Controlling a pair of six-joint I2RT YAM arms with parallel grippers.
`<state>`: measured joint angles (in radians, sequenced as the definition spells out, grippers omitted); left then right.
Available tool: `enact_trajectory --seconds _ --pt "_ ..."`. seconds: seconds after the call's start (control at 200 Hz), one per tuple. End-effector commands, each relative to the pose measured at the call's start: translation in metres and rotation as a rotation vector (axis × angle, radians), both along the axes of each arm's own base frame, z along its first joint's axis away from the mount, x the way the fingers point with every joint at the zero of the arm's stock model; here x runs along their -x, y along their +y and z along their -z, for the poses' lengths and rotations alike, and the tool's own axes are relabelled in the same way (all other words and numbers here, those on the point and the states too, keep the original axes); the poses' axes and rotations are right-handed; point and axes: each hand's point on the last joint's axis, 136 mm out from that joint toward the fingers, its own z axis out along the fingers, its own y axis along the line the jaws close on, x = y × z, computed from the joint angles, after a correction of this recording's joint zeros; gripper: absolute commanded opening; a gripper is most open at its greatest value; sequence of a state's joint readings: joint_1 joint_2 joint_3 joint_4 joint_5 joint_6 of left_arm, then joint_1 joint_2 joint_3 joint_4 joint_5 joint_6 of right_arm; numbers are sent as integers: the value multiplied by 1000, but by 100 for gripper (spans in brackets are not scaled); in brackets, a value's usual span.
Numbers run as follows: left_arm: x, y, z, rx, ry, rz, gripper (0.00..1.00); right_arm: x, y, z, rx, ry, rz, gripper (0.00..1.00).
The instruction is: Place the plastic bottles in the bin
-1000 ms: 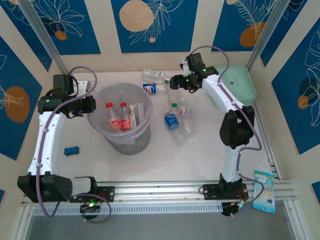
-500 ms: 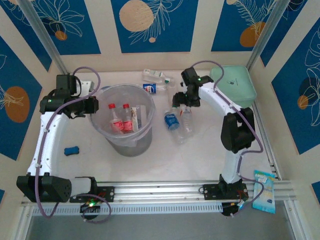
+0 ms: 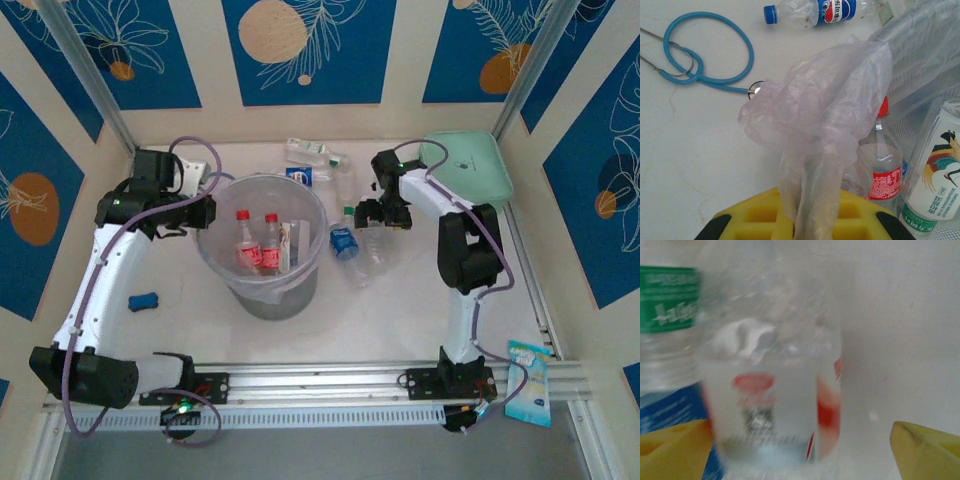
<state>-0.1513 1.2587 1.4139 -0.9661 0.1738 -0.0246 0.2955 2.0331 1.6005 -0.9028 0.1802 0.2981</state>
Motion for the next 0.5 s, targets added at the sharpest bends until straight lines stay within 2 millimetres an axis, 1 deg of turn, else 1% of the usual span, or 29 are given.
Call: enact_trajectory --seconds 0.0,0.1,0.225,0.38,0.495 --pt "20 -5 20 -5 89 25 0 -17 4 -5 -27 -37 -27 93" --pt "20 -5 20 -2 80 21 0 -24 9 3 -66 -28 -31 90" --pt "17 -6 23 5 82 19 0 -27 6 7 -49 -23 -26 85" --pt "13 -11 23 18 79 26 0 -26 -1 -2 -47 -45 -13 77" --pt "12 -15 19 33 77 40 0 -26 -6 -12 -56 -66 -1 66"
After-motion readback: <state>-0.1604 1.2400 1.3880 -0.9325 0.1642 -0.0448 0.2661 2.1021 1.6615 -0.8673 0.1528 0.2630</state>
